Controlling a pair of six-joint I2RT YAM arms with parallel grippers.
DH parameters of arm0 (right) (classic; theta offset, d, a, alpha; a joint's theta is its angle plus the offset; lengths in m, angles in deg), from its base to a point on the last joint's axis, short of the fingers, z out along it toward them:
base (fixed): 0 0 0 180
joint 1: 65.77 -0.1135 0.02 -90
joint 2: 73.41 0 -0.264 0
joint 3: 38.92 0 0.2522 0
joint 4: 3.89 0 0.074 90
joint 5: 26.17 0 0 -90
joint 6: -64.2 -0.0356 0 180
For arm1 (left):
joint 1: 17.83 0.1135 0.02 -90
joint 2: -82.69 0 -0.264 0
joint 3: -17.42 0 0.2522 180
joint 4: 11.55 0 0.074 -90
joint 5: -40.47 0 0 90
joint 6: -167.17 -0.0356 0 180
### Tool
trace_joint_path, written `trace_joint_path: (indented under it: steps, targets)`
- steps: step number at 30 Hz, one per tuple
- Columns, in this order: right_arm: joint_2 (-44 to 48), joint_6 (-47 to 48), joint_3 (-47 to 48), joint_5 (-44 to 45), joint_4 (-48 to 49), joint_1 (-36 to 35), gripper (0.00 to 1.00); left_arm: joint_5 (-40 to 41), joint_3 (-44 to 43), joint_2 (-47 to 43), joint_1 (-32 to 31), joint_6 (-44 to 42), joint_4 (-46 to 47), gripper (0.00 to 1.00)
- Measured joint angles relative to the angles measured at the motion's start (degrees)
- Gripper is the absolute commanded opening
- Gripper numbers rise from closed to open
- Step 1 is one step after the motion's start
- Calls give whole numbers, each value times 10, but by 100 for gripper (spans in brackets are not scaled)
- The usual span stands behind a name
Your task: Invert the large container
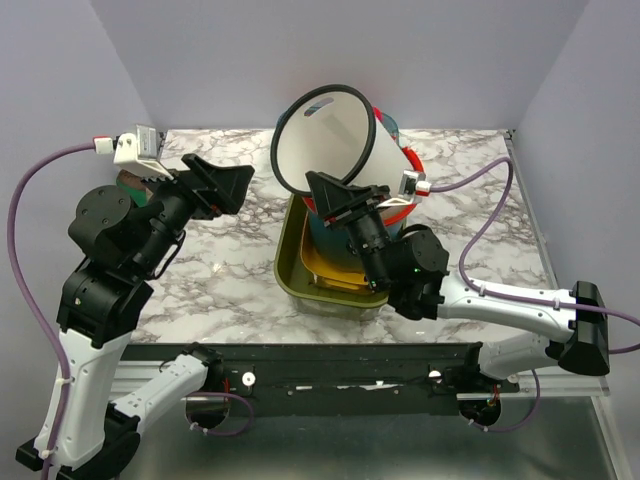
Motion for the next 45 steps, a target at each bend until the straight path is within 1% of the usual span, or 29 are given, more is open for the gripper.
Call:
trace_joint_path:
  steps: [4, 12, 16, 20, 23, 24, 28, 31, 34, 39, 45]
  targets:
    - [1, 61, 27, -28, -21, 0, 1, 30, 4, -1, 0, -6, -5, 99]
    - [19, 226, 89, -50, -56, 1, 1, 62, 8, -8, 0, -15, -9, 99]
    - [21, 317, 127, -45, -62, 1, 1, 62, 9, -8, 0, -15, -8, 99]
    - [33, 423, 136, -12, -73, 9, 1, 62, 18, -8, 0, -15, -7, 99]
    - [65, 459, 128, 8, -142, 45, 1, 62, 27, -8, 0, -16, -7, 99]
    - [67, 460, 127, 9, -145, 57, 1, 61, 31, -7, 0, -16, -7, 99]
    - [123, 490, 89, 17, -200, 132, 1, 59, 44, -7, 0, -17, -5, 99]
    - [144, 516, 76, 17, -243, 195, 1, 57, 55, -7, 0, -17, 1, 99]
    - [148, 532, 70, 14, -285, 253, 1, 55, 67, -6, 0, -17, 6, 99]
    - [145, 545, 24, 0, -329, 336, 1, 46, 86, -7, 0, -16, 16, 99]
    - [90, 544, -4, -21, -360, 445, 1, 36, 115, -7, 0, -17, 31, 99]
